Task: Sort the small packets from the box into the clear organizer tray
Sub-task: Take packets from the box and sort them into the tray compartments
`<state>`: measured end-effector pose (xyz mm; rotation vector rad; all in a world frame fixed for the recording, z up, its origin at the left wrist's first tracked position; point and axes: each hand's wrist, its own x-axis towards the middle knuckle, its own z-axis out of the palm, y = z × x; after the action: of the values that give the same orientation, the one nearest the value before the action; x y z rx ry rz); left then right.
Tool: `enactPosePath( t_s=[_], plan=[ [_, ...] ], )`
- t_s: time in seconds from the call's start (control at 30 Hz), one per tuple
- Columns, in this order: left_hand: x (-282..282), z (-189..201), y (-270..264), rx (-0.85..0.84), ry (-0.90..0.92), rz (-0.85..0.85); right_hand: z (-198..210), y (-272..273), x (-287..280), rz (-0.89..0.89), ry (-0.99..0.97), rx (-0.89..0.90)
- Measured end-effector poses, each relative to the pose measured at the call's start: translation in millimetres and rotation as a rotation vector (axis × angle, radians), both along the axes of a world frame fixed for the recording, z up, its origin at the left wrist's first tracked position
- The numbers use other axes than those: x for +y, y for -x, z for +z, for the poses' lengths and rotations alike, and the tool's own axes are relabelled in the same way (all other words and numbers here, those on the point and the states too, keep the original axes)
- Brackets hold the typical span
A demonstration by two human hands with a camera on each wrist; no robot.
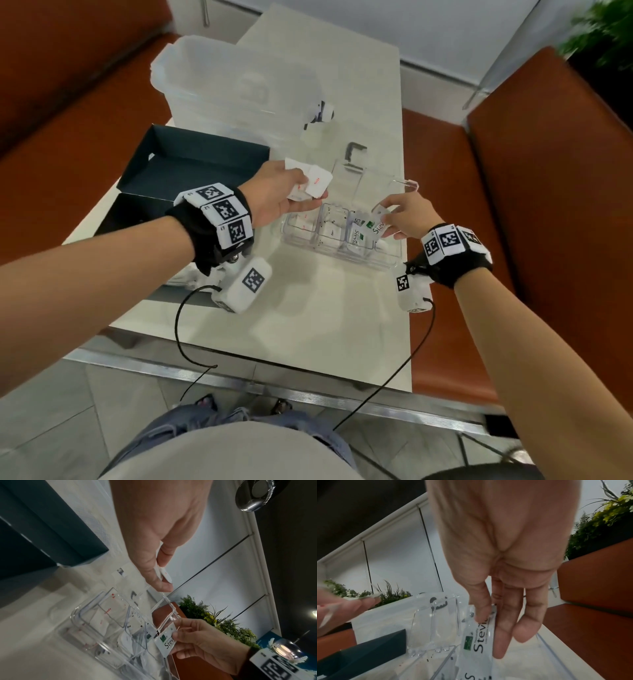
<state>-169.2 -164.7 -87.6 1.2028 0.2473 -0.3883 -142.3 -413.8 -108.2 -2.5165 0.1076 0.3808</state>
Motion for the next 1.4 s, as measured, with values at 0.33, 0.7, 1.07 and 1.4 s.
enactPosePath(
  t_s=[0.33, 0.7, 1.07, 1.4],
  plan=[
    [-10.0, -4.0, 9.7, 0.02, 0.021, 0.004, -14.4, -1.0, 23.4, 0.085, 0.162, -0.043],
    [-3.4, -10.4, 10.6, 0.031, 0.066, 0.041, -49.2, 13.6, 29.2, 0.053, 0.341, -0.292],
    [-2.2, -14.1, 6.3, 0.051, 0.077, 0.046, -48.9, 7.6, 39.3, 0.178, 0.583, -0.153],
    [6.3, -17.5, 1.0, 0.051, 0.104, 0.049, -48.9, -3.4, 42.7, 0.16, 0.576, -0.098]
  ],
)
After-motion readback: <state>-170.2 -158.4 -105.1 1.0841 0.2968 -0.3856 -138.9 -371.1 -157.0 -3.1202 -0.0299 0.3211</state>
